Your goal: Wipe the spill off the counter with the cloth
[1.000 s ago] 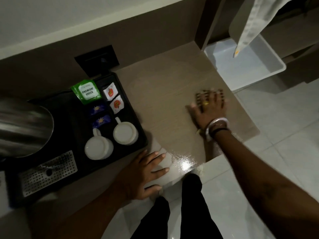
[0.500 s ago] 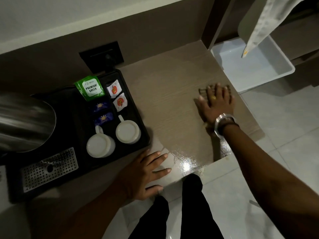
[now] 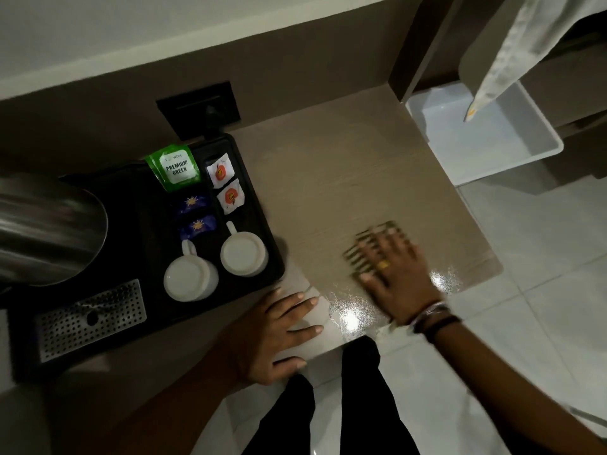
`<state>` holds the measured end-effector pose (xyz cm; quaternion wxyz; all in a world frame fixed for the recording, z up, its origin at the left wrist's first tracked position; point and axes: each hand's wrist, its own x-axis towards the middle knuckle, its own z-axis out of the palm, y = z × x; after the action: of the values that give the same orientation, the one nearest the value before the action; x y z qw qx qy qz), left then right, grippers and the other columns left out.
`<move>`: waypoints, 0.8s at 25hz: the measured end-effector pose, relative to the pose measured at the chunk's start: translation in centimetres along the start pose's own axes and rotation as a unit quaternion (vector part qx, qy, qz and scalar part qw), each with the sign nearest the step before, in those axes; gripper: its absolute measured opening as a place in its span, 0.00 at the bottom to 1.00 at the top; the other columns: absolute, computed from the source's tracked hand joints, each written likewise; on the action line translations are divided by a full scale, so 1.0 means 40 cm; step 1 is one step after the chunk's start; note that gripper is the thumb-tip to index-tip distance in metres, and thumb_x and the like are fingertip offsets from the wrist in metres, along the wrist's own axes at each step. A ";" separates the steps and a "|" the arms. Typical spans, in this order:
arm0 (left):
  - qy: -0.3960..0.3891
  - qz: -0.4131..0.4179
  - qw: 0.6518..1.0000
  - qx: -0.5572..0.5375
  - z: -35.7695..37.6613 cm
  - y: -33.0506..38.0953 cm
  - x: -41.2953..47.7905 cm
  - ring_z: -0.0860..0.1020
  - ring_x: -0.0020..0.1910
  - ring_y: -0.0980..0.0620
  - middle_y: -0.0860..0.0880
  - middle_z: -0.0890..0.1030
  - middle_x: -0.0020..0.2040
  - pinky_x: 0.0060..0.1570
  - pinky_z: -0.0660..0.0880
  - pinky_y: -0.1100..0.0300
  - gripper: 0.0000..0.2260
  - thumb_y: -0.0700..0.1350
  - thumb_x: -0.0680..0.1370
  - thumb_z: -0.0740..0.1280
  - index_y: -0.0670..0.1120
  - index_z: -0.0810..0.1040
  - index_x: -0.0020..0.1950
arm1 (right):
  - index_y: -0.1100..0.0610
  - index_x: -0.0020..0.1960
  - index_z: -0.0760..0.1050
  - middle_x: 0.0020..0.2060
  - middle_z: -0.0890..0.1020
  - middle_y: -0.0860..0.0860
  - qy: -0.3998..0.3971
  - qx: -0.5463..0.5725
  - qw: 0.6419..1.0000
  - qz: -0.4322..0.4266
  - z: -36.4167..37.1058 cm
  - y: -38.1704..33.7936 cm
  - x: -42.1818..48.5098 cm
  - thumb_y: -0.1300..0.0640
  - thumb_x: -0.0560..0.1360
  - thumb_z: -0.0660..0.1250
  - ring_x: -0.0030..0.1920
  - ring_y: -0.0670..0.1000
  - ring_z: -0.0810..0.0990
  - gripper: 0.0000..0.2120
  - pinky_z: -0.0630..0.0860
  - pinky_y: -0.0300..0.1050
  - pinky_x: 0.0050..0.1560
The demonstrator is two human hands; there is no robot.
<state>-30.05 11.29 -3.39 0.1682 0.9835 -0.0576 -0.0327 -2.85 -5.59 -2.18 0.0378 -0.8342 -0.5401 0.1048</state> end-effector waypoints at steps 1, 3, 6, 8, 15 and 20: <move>0.000 0.003 1.000 0.001 0.001 0.000 -0.002 0.63 0.79 0.40 0.41 0.65 0.81 0.77 0.55 0.41 0.27 0.62 0.79 0.66 0.53 0.74 0.77 | 0.44 0.78 0.64 0.79 0.64 0.51 0.007 -0.003 0.998 0.061 -0.021 0.065 0.010 0.31 0.78 0.49 0.79 0.58 0.60 0.32 0.59 0.61 0.75; 0.003 0.007 1.000 0.006 0.003 -0.003 -0.002 0.64 0.79 0.40 0.41 0.65 0.81 0.76 0.56 0.40 0.28 0.62 0.79 0.66 0.53 0.75 0.77 | 0.43 0.80 0.57 0.81 0.58 0.51 0.010 -0.006 0.985 0.172 -0.066 0.168 0.114 0.29 0.77 0.45 0.81 0.58 0.55 0.36 0.52 0.61 0.77; -0.007 0.006 1.000 0.006 -0.002 -0.003 0.000 0.64 0.79 0.39 0.41 0.65 0.81 0.75 0.59 0.39 0.28 0.62 0.79 0.67 0.53 0.74 0.77 | 0.42 0.81 0.53 0.82 0.50 0.51 0.015 0.034 0.971 0.237 -0.117 0.180 0.374 0.28 0.74 0.40 0.82 0.58 0.45 0.38 0.44 0.63 0.79; -0.023 0.004 1.000 0.007 -0.004 0.001 -0.001 0.63 0.80 0.39 0.41 0.63 0.82 0.75 0.59 0.39 0.27 0.63 0.81 0.64 0.53 0.73 0.78 | 0.42 0.81 0.55 0.82 0.51 0.51 0.014 0.041 0.979 0.199 -0.111 0.084 0.496 0.28 0.77 0.42 0.82 0.57 0.45 0.36 0.40 0.61 0.79; -0.010 0.011 1.000 0.001 -0.024 0.003 0.001 0.65 0.79 0.40 0.42 0.65 0.82 0.75 0.57 0.43 0.26 0.63 0.81 0.64 0.54 0.74 0.77 | 0.44 0.80 0.58 0.82 0.55 0.47 -0.033 -0.003 0.998 -0.060 0.011 -0.119 0.080 0.31 0.80 0.47 0.82 0.53 0.51 0.33 0.55 0.63 0.77; -0.009 -0.002 1.000 -0.018 -0.001 -0.002 -0.003 0.61 0.81 0.42 0.43 0.63 0.83 0.78 0.53 0.43 0.27 0.63 0.82 0.62 0.55 0.72 0.79 | 0.46 0.81 0.56 0.82 0.56 0.52 0.004 -0.008 0.984 0.180 -0.072 0.176 0.088 0.29 0.77 0.40 0.81 0.57 0.52 0.38 0.54 0.63 0.77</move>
<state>-30.18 11.38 -3.37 0.1855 0.9801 -0.0565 -0.0432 5.44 -5.16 -1.09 0.0135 -0.9186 -0.3815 0.1019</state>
